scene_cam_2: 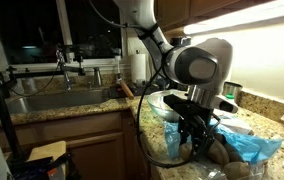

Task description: Remove three potatoes from the plastic bag and place them in the glass bowl on the left

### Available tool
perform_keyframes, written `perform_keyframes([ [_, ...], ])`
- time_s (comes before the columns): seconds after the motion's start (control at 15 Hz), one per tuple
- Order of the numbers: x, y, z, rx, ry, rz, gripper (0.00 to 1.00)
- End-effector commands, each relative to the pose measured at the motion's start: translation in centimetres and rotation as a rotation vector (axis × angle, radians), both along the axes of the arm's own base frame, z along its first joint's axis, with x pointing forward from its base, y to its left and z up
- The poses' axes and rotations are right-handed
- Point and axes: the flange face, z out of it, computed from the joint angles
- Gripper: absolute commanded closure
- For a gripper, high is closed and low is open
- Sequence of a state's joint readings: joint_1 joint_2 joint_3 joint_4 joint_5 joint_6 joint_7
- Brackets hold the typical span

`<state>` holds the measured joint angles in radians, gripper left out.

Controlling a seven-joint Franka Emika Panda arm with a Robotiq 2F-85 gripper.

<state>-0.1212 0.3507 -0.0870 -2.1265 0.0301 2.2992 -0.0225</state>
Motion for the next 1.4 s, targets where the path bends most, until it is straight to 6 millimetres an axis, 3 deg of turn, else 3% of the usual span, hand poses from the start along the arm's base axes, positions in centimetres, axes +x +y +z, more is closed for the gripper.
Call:
perform_keyframes([
  [0.0,-0.7,0.0,0.3,0.011,-0.015,0.024,0.69],
  [0.6,-1.1,0.2,2.1,-0.008,-0.020,0.059,0.69],
  [1.33,-2.8,1.1,6.3,-0.019,-0.064,0.068,0.69],
])
